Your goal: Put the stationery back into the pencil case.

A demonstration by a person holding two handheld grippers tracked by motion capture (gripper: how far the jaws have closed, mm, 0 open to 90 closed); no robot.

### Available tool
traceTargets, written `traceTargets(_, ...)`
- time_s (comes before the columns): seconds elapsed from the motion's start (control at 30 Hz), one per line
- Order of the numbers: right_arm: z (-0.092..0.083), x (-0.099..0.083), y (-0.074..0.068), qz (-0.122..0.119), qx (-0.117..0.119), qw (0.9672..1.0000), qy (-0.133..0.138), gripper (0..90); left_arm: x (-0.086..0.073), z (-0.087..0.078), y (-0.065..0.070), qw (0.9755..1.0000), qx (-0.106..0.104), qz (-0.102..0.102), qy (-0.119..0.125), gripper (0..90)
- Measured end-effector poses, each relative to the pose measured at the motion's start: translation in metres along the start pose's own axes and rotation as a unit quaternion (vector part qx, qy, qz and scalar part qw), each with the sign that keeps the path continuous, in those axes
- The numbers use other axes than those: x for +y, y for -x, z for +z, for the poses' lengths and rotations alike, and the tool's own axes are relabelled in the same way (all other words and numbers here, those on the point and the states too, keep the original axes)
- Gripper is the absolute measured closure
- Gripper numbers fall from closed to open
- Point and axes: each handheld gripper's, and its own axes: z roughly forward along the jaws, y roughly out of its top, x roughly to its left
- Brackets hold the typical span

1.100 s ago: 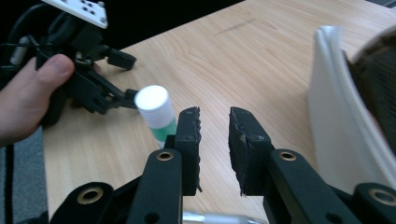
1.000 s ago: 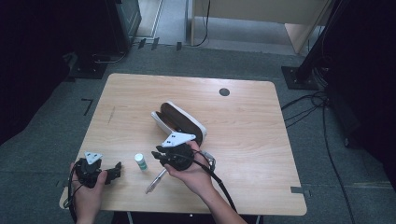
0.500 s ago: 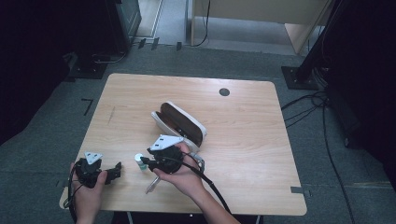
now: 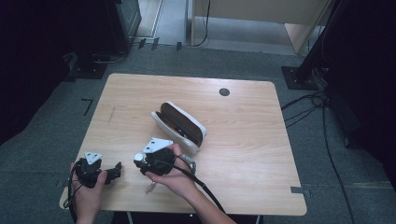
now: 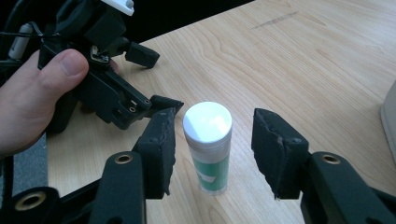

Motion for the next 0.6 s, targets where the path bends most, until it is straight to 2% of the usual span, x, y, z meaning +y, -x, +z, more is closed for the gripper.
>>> traceTargets(0.2,0.007,-0.001,-0.002,-0.008,-0.010,0.9999,-0.008,52.3,0.000,0.000,0.000,1.0000,0.000,0.000,0.000,0.0)
traceTargets(0.33,0.011,-0.003,-0.004,-0.014,-0.020,0.9996,-0.012,56.3,0.000,0.000,0.000,1.0000,0.000,0.000,0.000,0.0)
traceTargets(0.43,0.011,-0.003,-0.005,-0.023,-0.016,0.9995,-0.012,64.5,0.000,0.000,0.000,1.0000,0.000,0.000,0.000,0.0)
traceTargets(0.6,0.010,-0.003,-0.004,-0.023,-0.022,0.9994,-0.012,65.4,0.000,0.000,0.000,1.0000,0.000,0.000,0.000,0.0)
